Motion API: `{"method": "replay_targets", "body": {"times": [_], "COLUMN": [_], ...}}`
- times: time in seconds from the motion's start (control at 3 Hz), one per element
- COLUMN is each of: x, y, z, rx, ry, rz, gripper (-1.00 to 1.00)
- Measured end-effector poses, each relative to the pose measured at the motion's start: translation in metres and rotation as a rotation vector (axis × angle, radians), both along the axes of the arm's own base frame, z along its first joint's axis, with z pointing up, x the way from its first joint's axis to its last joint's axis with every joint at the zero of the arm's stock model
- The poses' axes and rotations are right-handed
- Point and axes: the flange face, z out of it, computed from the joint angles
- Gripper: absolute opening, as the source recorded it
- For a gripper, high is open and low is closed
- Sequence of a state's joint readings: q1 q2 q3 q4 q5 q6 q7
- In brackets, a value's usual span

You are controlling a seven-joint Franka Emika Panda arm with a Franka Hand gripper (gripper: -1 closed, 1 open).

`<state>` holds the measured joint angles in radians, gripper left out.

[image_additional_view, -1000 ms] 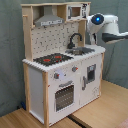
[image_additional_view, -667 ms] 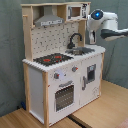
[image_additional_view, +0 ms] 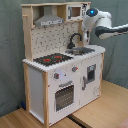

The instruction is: Play with the kitchen

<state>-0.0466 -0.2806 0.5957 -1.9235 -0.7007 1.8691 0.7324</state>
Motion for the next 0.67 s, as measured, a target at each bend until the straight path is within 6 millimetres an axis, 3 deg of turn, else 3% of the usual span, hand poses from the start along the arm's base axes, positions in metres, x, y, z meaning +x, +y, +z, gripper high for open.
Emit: {"method": "replay_targets", "body": {"times": [0.67], "x": [0.046], "y": [0.007], "z": [-0.011], "rx": [0.133], "ry": [0.036], "rz": [-0.031], "gripper": [1.0]}}
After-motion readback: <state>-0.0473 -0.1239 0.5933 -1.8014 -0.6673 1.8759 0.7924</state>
